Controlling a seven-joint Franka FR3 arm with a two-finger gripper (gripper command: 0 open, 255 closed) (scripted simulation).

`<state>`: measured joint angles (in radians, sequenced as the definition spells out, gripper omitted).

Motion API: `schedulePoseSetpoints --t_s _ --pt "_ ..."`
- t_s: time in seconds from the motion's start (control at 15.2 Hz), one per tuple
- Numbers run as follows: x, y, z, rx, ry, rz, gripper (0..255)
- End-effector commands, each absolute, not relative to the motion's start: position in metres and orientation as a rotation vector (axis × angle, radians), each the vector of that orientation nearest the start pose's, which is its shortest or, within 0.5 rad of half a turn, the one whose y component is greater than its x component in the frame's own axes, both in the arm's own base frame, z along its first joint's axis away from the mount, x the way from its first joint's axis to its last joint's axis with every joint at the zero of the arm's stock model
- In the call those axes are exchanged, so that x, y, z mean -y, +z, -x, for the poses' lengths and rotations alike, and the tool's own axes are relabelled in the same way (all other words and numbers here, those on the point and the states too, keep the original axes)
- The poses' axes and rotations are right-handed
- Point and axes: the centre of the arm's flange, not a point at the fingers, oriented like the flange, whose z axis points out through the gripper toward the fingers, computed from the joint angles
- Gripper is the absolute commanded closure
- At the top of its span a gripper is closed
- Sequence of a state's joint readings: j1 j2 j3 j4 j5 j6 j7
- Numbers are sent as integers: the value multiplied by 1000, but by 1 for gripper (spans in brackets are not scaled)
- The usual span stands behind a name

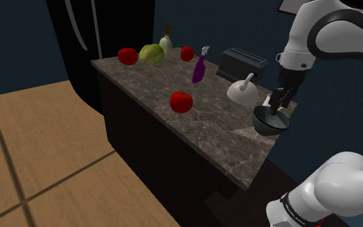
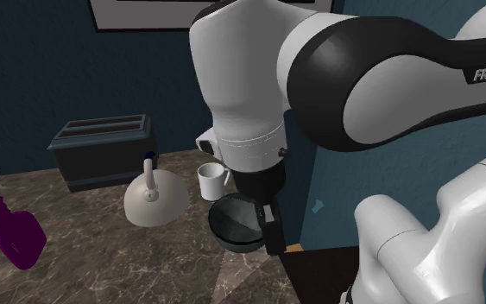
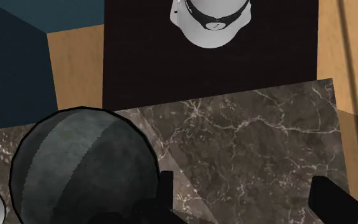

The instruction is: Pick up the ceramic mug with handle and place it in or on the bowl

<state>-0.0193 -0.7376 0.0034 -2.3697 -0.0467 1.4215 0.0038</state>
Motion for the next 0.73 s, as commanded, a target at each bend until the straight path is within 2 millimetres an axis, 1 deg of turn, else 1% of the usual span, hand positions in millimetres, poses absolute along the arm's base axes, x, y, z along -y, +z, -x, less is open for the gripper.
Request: schedulePoseSetpoints --t_s 0.0,0.66 --pt "10 558 -300 -36 336 3171 0" --pt "121 517 -347 -237 219 3179 0"
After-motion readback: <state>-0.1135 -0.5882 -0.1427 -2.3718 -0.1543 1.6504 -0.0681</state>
